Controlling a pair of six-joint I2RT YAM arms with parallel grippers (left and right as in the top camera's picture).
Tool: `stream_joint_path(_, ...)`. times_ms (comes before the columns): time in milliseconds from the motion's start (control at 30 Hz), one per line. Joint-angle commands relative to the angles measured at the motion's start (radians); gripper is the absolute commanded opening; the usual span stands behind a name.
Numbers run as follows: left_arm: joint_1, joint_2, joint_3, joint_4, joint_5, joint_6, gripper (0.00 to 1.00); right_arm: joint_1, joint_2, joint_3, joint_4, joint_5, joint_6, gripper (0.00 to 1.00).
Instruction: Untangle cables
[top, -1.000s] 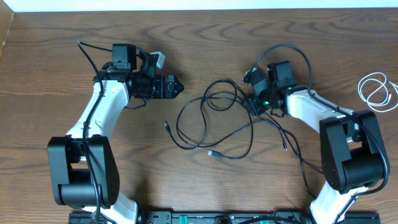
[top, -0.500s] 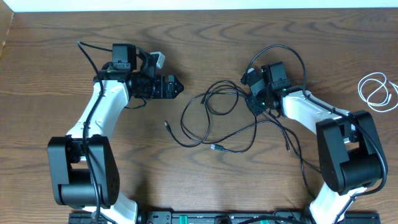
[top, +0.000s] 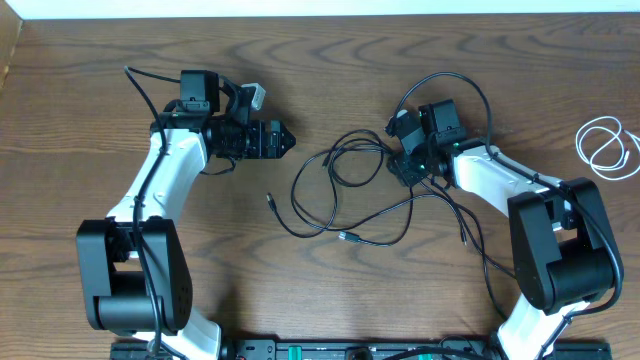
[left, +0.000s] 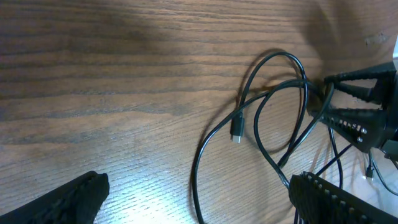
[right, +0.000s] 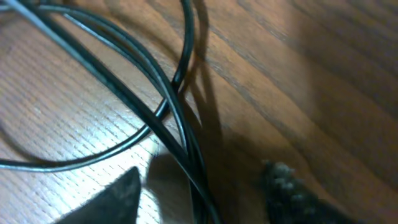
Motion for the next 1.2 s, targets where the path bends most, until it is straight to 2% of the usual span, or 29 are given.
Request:
stream_joint_path(0,0.002,-0.021,-0.008,0.001,-0.009,-0.006,0.98,0.005,0.040,-0.032,-0.005,-0.001,0.015,0.68)
stream_joint_path(100,0.002,-0.021,-0.008,0.001,-0.009,-0.006,0.98,0.005,0.030,-0.028,0.065,-0.040,0.015,0.67)
stream_joint_path(300,0.003,-0.021,-0.008,0.001,-0.010,-0.006,0.98,0.005,0.027,-0.025,0.165,-0.086,0.052,0.45)
stream_joint_path(367,0.003,-0.021,-0.008,0.001,-0.009,-0.006,0.98,0.005,0.027,-0.025,0.148,-0.086,0.052,0.37)
stream_joint_path(467,0.003,-0.021,-0.008,0.002,-0.009,-0.006,0.98,0.005,0.027,-0.026,0.125,-0.086,0.052,0.10)
stream_joint_path(533,0.002,-0.021,-0.008,0.004,-0.009,-0.006,0.98,0.005,0.027,-0.025,0.125,-0.086,0.052,0.01)
stream_joint_path(800,0.002,-0.021,-0.008,0.005,-0.009,-0.006,0.98,-0.002,-0.067,-0.025,0.180,-0.085,0.087,0.01)
stream_joint_path(833,0.002,-0.021,-0.008,0.005,-0.009,-0.006,0.98,-0.002,-0.083,-0.025,0.188,-0.084,0.087,0.04)
stream_joint_path(867,0.002,-0.021,-0.008,0.005,-0.009,-0.006,0.98,-0.001,-0.097,-0.025,0.192,-0.083,0.086,0.20)
stream_joint_path(900,0.002,-0.021,-0.008,0.005,-0.009,-0.006,0.98,-0.002,-0.108,-0.025,0.191,-0.081,0.086,0.31)
stream_joint_path(933,0.002,-0.021,-0.008,0.005,-0.009,-0.006,0.98,-0.002,-0.114,-0.025,0.187,-0.081,0.086,0.36)
stream_joint_path(1033,0.002,-0.021,-0.008,0.005,-0.009,-0.006,0.98,-0.002,-0.120,-0.025,0.152,-0.082,0.111,0.45)
stream_joint_path(1167,0.002,-0.021,-0.008,0.005,-0.009,-0.006,0.98,0.003,-0.120,-0.025,0.042,-0.109,0.195,0.48)
